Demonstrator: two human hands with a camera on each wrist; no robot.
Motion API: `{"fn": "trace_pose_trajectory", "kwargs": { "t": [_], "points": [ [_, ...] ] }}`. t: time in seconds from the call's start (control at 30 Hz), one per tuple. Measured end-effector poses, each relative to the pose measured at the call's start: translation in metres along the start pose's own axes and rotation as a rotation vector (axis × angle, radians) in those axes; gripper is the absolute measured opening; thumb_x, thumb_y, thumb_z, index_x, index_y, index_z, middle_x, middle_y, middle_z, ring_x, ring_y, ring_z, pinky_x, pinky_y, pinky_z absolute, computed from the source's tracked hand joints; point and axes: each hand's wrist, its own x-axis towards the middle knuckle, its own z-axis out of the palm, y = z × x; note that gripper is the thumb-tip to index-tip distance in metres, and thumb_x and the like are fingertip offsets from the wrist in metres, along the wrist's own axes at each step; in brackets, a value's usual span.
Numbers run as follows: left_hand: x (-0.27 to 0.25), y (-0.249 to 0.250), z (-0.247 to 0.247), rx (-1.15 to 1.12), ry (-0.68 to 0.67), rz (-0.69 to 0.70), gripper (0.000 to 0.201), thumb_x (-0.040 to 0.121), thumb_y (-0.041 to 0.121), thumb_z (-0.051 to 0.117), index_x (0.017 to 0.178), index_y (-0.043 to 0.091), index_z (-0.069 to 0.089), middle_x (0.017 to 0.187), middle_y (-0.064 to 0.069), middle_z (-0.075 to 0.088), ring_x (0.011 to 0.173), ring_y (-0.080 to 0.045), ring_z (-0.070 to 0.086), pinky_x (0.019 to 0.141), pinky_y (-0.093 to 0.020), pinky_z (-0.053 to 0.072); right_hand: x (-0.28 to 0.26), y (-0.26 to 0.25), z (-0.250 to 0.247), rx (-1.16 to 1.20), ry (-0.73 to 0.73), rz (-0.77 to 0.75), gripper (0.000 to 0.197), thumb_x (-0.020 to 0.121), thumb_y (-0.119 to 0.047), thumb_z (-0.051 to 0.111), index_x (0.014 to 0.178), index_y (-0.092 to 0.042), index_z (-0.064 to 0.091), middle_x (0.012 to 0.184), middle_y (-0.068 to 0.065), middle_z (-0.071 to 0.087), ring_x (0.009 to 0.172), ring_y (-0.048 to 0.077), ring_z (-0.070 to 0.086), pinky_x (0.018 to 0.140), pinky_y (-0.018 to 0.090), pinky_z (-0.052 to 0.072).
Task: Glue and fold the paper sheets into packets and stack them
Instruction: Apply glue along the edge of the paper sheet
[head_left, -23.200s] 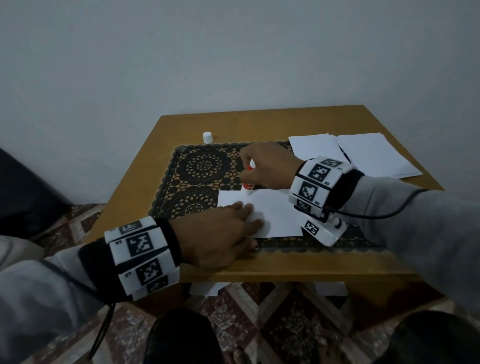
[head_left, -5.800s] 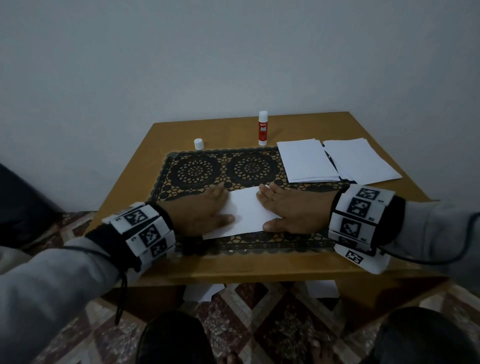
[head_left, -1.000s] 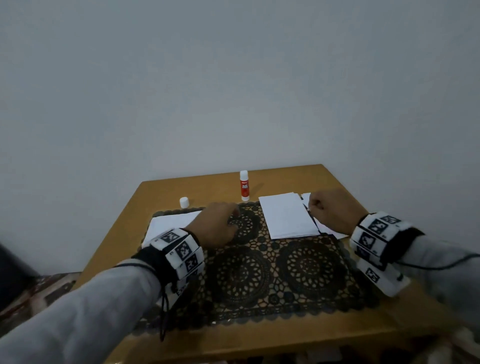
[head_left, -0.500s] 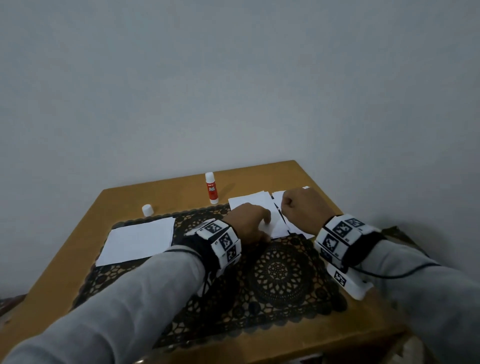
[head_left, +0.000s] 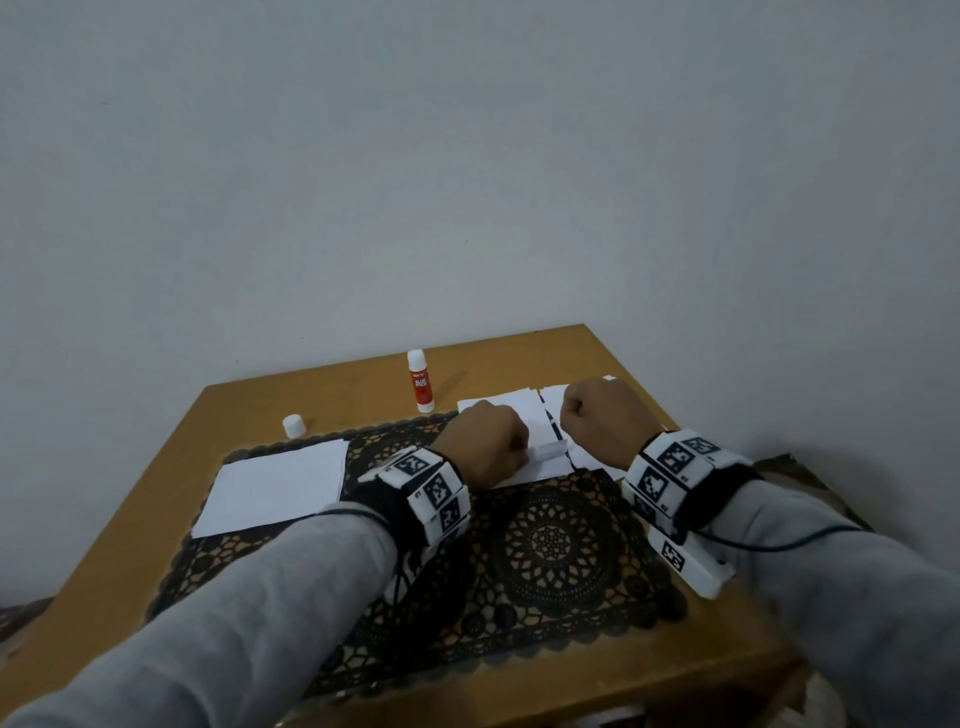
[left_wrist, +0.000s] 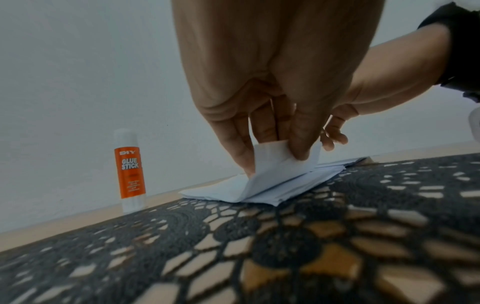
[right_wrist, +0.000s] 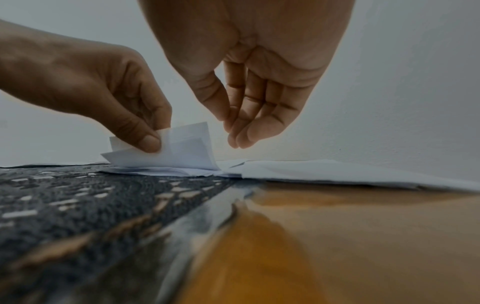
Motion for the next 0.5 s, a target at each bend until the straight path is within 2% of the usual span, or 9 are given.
{"fn": "trace_pose_trajectory", "kwargs": {
  "t": [0.17, 0.27, 0.33, 0.43, 0.5],
  "points": [
    [-0.001, 0.001, -0.003, -0.075, -0.052, -0.033, 0.023, 0.082, 0.033, 0.071, 0.078, 0.010, 0.068, 0.081, -0.005, 0.068, 0.073, -0.018, 0.057, 0.065, -0.025, 0.042, 0.000, 0.000, 0.001, 0.011, 0.009, 0.027, 0.029, 0.083, -0.008, 0.048, 0.055, -0.013, 0.045, 0.061, 0.002, 0.057, 0.060, 0.018, 0.052, 0.053, 0.028, 0.041],
    [-0.009, -0.002, -0.006, -0.131, 0.056, -0.053, 0.016, 0.087, 0.024, 0.066, 0.079, 0.010, 0.063, 0.078, -0.003, 0.064, 0.072, -0.017, 0.055, 0.069, -0.030, 0.045, -0.001, 0.000, -0.001, 0.012, 0.005, 0.040, 0.030, 0.084, -0.008, 0.048, 0.054, -0.013, 0.042, 0.058, 0.002, 0.052, 0.054, 0.014, 0.045, 0.051, 0.025, 0.036],
    [-0.018, -0.007, -0.010, -0.158, 0.156, -0.057, 0.007, 0.088, 0.014, 0.059, 0.083, 0.011, 0.061, 0.079, -0.002, 0.063, 0.078, -0.018, 0.057, 0.081, -0.033, 0.046, -0.001, 0.000, 0.000, -0.001, -0.001, 0.044, 0.032, 0.083, -0.008, 0.047, 0.053, -0.015, 0.041, 0.057, 0.000, 0.051, 0.055, 0.013, 0.045, 0.049, 0.023, 0.032],
    [-0.041, -0.015, -0.023, -0.165, 0.201, -0.038, 0.008, 0.087, 0.005, 0.054, 0.086, 0.012, 0.058, 0.084, -0.003, 0.064, 0.076, -0.013, 0.051, 0.075, -0.027, 0.041, -0.001, 0.002, 0.000, -0.013, -0.009, 0.051, 0.028, 0.082, -0.009, 0.048, 0.054, -0.015, 0.045, 0.063, 0.004, 0.059, 0.060, 0.018, 0.052, 0.050, 0.024, 0.036],
    [-0.062, -0.022, -0.032, -0.150, 0.164, -0.022, 0.011, 0.085, 0.004, 0.055, 0.086, 0.013, 0.059, 0.088, -0.001, 0.066, 0.080, -0.014, 0.055, 0.076, -0.027, 0.045, -0.001, 0.003, -0.001, -0.017, -0.016, 0.056, 0.027, 0.082, -0.010, 0.048, 0.056, -0.016, 0.049, 0.068, 0.004, 0.063, 0.063, 0.017, 0.055, 0.052, 0.024, 0.038]
  ]
}}
